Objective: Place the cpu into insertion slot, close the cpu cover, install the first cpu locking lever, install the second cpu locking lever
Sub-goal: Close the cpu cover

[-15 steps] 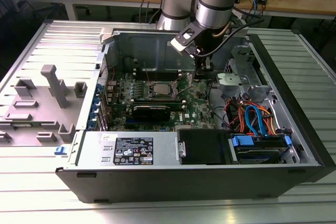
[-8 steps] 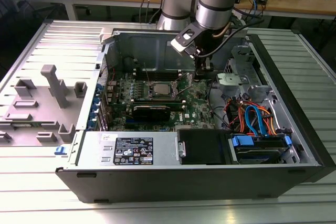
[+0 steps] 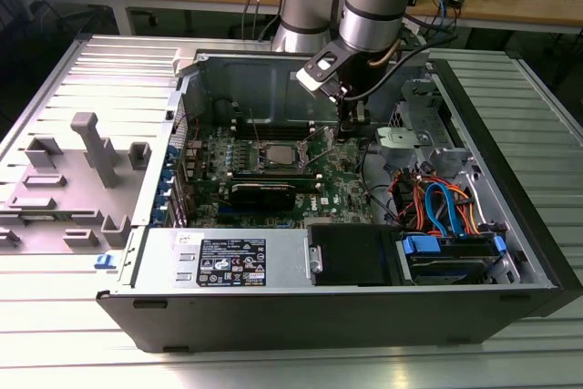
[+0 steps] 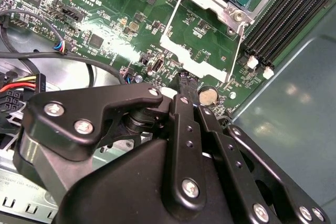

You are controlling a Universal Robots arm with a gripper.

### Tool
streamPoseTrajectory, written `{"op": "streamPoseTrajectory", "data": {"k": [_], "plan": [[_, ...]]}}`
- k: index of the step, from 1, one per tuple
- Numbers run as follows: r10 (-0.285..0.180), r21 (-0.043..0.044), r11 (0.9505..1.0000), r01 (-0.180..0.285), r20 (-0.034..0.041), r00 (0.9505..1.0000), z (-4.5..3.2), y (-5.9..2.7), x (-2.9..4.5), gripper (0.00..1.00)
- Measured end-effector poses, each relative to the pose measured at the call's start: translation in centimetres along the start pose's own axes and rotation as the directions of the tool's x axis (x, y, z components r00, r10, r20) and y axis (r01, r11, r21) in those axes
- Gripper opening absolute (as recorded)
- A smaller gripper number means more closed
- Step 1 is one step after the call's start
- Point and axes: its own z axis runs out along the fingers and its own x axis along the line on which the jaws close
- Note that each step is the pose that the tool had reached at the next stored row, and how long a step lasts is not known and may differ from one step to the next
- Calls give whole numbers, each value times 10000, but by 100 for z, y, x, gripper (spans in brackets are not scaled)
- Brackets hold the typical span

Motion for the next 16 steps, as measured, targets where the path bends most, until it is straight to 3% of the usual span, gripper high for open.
{"op": "streamPoseTrajectory", "data": {"k": [16], "plan": [[-1, 0, 10000, 1, 1, 10000, 43, -43, 2, 11]]}}
